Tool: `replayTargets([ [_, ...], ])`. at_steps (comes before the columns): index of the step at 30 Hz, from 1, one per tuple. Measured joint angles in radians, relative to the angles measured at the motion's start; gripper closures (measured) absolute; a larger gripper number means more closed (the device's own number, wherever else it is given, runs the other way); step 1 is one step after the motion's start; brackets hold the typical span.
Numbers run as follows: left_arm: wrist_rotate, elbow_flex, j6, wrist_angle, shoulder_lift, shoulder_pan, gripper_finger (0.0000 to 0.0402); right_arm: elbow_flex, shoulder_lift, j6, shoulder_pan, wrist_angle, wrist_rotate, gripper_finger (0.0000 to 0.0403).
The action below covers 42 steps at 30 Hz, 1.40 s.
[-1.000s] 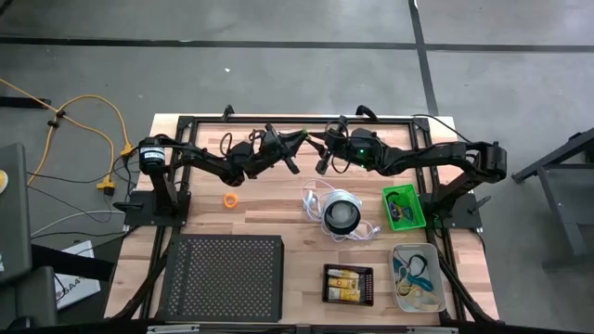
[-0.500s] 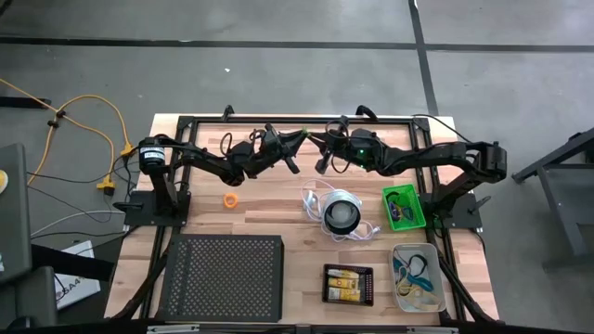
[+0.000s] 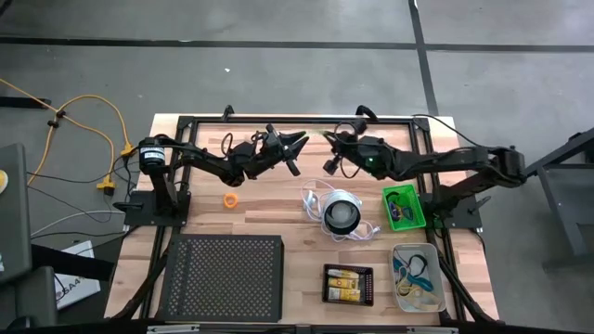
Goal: Pick & Place Office Desk Supplies
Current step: Put the green spring keychain into the green bin
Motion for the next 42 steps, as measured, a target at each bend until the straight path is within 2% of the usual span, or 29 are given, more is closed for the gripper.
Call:
replayTargets([
  [3, -0.001, 0.0, 0.0, -0.006, 0.0, 0.0, 0.0316, 0.0, -0.068, 0.026, 0.025, -0.142, 0.125, 0.0397],
  [6, -0.001, 0.0, 0.0, -0.009, 0.0, 0.0, 0.0316, 0.0, -0.142, 0.106, 0.046, -0.319, 0.204, 0.0396],
  [9, -0.001, 0.0, 0.0, -0.01, 0.0, 0.0, 0.0316, 0.0, -0.221, 0.22, 0.061, -0.504, 0.21, 0.0397],
  [13, -0.001, 0.0, 0.0, -0.01, 0.0, 0.0, 0.0316, 0.0, -0.322, 0.409, 0.075, -0.769, 0.163, 0.0397],
  [16, -0.002, 0.0, 0.0, -0.01, 0.0, 0.0, 0.0316, 0.0, -0.392, 0.56, 0.081, -0.952, 0.087, 0.0396],
  [21, -0.002, 0.0, 0.0, -0.01, 0.0, 0.0, 0.0316, 0.0, -0.483, 0.794, 0.081, -1.197, -0.124, 0.0397],
  [27, -0.002, 0.0, 0.0, -0.011, 0.0, 0.0, 0.0316, 0.0, -0.509, 1.034, 0.081, -1.469, -0.342, 0.0397],
  [31, -0.002, 0.0, 0.0, -0.012, 0.0, 0.0, 0.0316, 0.0, -0.488, 1.111, 0.081, -1.593, -0.46, 0.0397],
  [36, -0.002, 0.0, 0.0, -0.02, 0.0, 0.0, 0.0316, 0.0, -0.456, 1.151, 0.081, -1.648, -0.577, 0.0395],
  [42, -0.002, 0.0, 0.0, -0.02, 0.0, 0.0, 0.0316, 0.0, -0.413, 1.153, 0.081, -1.66, -0.606, 0.0394],
])
